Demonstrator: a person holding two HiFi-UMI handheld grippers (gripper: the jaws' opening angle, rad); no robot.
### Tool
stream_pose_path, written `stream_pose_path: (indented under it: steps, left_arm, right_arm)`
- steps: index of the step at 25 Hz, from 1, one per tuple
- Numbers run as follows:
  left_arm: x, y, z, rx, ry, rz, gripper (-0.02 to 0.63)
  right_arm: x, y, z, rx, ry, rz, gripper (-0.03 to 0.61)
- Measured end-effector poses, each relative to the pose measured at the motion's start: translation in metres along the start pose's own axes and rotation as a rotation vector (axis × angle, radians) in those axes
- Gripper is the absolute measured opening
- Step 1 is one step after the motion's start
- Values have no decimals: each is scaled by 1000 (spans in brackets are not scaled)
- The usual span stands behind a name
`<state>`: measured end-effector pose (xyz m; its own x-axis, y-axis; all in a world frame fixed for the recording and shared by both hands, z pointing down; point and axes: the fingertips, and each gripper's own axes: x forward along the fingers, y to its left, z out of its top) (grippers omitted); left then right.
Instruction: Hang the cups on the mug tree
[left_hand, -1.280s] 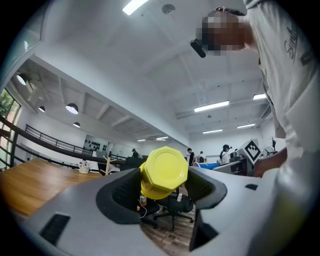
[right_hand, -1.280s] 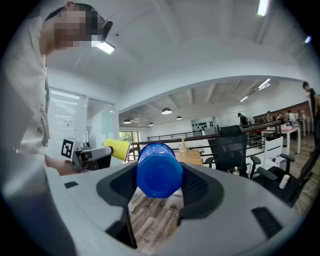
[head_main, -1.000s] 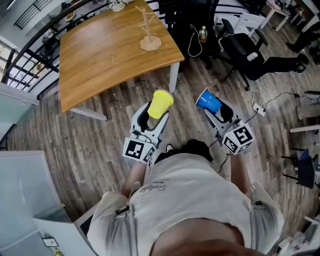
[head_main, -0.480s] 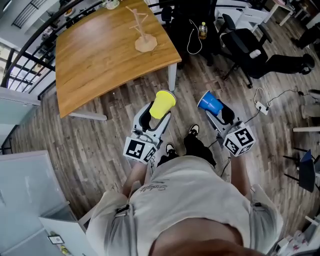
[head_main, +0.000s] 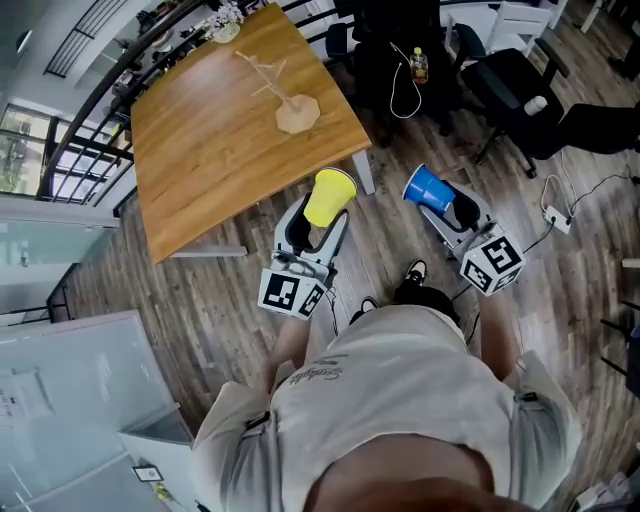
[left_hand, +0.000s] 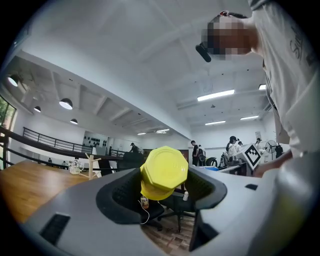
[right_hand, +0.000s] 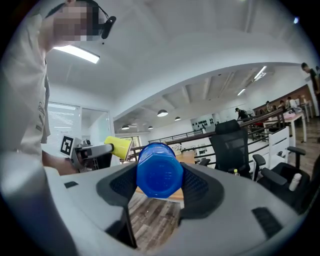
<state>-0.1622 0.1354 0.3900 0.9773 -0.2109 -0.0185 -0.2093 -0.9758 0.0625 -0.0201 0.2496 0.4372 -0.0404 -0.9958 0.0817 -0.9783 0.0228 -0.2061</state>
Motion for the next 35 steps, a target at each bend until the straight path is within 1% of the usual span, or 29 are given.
stream_pose_path:
  steps: [3,5,7,11,14,16,19,22,25,29,32,35]
  left_arm:
    - [22,-5,-2,18,4,14,278]
    - [32,0,-2,34,14,38,276]
    - [40,10,-3,40,22,76,276]
    - [54,26,-5,42,21,175,276]
    - [64,26,-10,29,20,210,278]
    - [71,27,-11,17,17,210,276]
    - [75,37,-9,21,5,211,276]
    - [88,56,-11,22,-15,208,276]
    - [109,78,-16,22,-29,177,275]
    - [143,108,-17,7,-37,123,275]
    - [173,129,-6,9,-73,82,273]
    - [193,151,5,8,-87,65,273]
  right_arm:
    - [9,-28,-5,0,20,26,242]
    - [18,-43,-7,13,27,45,242]
    - [30,-55,-4,7,29,59,242]
    - [46,-73,-1,-39,42,108,242]
    - [52,-87,-9,3,57,138,242]
    - [60,-93,-12,22,64,144,242]
    - [75,-96,-16,31,71,153,242]
    - [92,-102,-20,32,86,149,242]
    - [109,-112,-15,17,92,124,242]
    - [129,-130,5,-5,108,79,242]
    - [149,-144,28,-50,101,50,242]
    - [174,-152,47,-65,81,24,242]
